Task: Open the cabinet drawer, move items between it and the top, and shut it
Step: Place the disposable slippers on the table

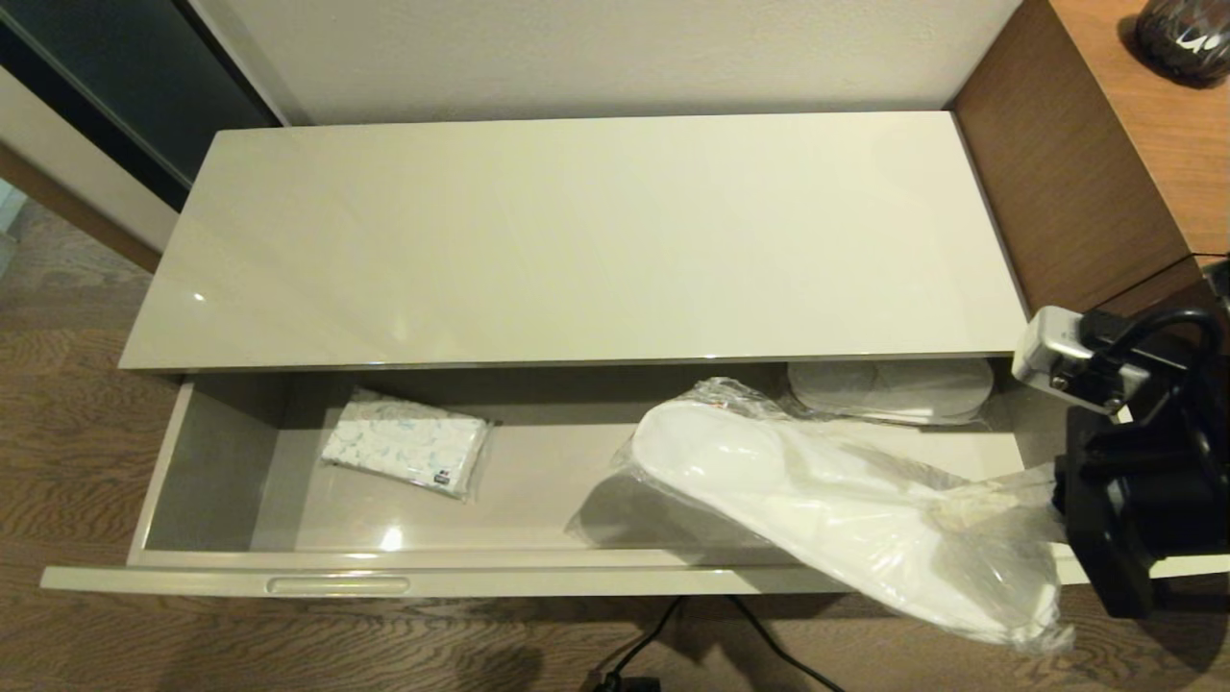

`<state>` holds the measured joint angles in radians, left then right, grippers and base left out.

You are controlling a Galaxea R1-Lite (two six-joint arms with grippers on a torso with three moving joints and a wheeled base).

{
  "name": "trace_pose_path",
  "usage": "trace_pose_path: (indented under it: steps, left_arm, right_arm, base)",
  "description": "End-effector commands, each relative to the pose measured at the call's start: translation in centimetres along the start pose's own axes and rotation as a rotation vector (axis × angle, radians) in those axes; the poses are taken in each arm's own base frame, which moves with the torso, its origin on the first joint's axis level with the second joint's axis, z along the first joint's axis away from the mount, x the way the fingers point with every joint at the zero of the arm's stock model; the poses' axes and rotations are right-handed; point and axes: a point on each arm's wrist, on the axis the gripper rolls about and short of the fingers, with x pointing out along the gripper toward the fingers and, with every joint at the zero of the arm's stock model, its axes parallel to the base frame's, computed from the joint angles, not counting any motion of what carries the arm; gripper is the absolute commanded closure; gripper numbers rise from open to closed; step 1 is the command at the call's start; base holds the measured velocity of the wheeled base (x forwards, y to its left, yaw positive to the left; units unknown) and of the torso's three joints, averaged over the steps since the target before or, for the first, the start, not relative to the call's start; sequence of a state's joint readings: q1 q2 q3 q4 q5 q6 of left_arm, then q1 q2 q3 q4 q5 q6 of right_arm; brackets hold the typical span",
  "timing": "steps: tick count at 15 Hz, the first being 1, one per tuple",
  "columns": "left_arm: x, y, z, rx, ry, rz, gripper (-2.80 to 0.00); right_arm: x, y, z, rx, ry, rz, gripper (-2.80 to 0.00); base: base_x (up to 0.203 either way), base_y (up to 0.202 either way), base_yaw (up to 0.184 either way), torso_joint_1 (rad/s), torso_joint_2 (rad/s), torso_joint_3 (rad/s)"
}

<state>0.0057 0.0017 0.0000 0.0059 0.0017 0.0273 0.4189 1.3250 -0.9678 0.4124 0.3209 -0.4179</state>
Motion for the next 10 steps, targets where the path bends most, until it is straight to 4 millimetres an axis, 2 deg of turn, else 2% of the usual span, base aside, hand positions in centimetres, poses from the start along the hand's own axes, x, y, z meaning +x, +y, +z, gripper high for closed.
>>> trace_pose_path:
  steps: [1, 4, 6, 10]
  left_arm:
    - [0.0, 0.0, 0.0, 0.000, 0.002, 0.000, 0.00]
    - [0.0, 0.0, 0.0, 0.000, 0.002, 0.000, 0.00]
    - [0.0, 0.0, 0.0, 0.000, 0.002, 0.000, 0.00]
    - [0.0, 0.0, 0.0, 0.000, 0.002, 0.000, 0.00]
  right_arm:
    - [2.8, -0.9, -0.1, -0.016, 0.042, 0.037, 0.00]
    - [6.1, -2.2, 0.3, -0.056, 0.042, 0.042, 0.00]
    - [6.7, -2.6, 0.5, -0.068, 0.023, 0.033, 0.00]
    - [12.8, -4.3, -0.7, -0.068, 0.003, 0.017, 0.00]
  base:
    - [0.000, 0.000, 0.000, 0.000, 0.00, 0.000]
    - [0.000, 0.000, 0.000, 0.000, 0.00, 0.000]
    - [0.000, 0.000, 0.000, 0.000, 0.00, 0.000]
    - [0.000, 0.000, 0.000, 0.000, 0.00, 0.000]
